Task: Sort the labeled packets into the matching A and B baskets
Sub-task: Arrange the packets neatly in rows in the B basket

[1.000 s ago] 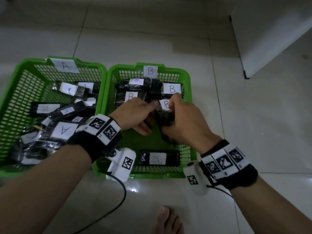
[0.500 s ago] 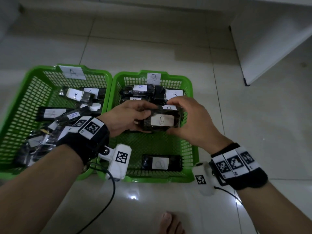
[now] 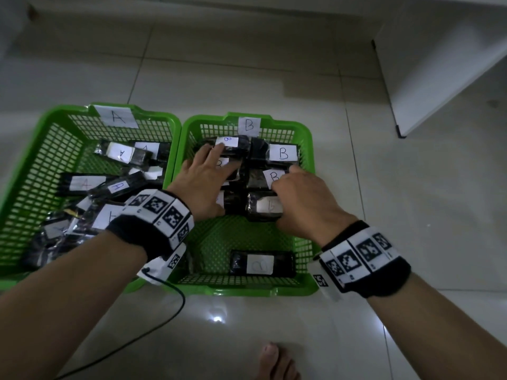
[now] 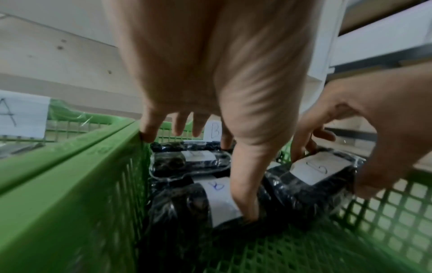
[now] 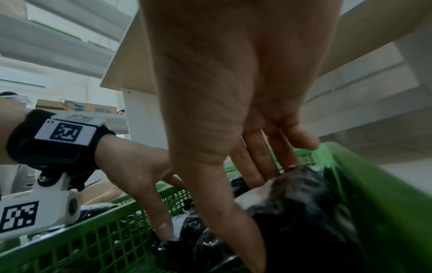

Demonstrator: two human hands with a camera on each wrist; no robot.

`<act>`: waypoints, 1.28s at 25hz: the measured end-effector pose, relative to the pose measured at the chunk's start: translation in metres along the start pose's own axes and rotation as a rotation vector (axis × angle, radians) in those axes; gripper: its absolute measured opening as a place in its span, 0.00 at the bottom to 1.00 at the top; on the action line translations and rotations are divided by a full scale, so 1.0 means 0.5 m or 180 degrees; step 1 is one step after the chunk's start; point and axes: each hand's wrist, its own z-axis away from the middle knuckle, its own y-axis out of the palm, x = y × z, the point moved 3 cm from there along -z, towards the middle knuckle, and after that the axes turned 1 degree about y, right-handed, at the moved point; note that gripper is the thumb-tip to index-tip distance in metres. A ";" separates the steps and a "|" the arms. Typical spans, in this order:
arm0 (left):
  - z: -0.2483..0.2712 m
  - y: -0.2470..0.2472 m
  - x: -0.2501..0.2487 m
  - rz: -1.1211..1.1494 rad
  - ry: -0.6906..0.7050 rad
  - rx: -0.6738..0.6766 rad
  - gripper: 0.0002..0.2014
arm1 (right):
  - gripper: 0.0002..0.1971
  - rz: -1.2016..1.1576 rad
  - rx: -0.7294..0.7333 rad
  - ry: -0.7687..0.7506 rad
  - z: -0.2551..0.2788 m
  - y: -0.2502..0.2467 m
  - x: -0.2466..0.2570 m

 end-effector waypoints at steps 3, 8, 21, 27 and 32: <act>-0.010 0.022 0.004 -0.0096 -0.0055 0.0427 0.55 | 0.14 -0.0068 0.0179 0.0081 -0.012 0.009 0.005; -0.017 0.027 0.012 -0.0025 -0.0028 0.0429 0.55 | 0.21 -0.0043 0.0380 -0.0025 -0.029 0.020 0.008; 0.012 -0.065 0.033 0.0571 0.0047 -0.0524 0.20 | 0.09 -0.0109 0.1650 -0.0990 0.043 0.077 0.116; 0.022 -0.080 0.051 0.1167 -0.0113 -0.0759 0.07 | 0.09 -0.0169 0.1784 -0.0913 0.027 0.060 0.073; -0.003 -0.090 0.035 0.1191 -0.0043 -0.0936 0.09 | 0.14 -0.1182 0.0256 -0.0047 -0.050 -0.057 -0.045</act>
